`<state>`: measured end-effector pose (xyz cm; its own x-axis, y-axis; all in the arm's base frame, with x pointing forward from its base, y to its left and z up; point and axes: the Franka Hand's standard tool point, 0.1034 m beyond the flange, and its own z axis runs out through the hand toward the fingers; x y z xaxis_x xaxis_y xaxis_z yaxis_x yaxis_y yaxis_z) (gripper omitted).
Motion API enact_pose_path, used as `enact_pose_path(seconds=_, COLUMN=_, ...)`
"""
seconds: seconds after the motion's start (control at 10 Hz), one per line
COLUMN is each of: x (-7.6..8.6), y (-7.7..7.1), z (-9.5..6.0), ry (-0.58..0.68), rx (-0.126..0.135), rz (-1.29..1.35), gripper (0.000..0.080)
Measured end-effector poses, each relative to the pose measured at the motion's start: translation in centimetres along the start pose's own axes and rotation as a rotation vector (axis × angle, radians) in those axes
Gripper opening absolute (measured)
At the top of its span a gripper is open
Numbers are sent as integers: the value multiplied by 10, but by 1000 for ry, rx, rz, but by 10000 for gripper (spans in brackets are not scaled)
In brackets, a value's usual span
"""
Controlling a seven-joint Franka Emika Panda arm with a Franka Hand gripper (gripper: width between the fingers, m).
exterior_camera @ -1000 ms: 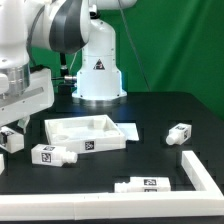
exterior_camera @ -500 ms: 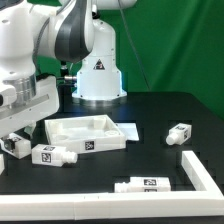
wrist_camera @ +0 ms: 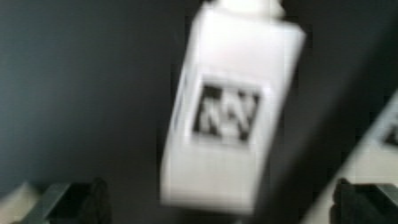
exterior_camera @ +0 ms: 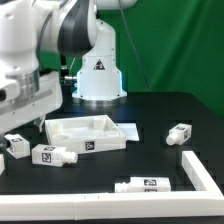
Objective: Assemble one leg
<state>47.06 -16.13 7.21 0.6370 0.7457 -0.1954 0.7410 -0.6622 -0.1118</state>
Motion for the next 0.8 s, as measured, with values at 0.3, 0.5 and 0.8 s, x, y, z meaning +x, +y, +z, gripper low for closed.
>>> enact_pose_path(seconds=0.3, x=66, y=-5, z=-49, ry=29, rx=-40, rz=-125, gripper=648)
enact_pose_path(seconds=0.5, x=69, y=-6, z=-46, ry=28, rx=-39, rz=-143, gripper=649)
enact_pose_path(seconds=0.8, x=80, y=-3, z=-36, ry=69, rx=-88, rz=-207, gripper=649)
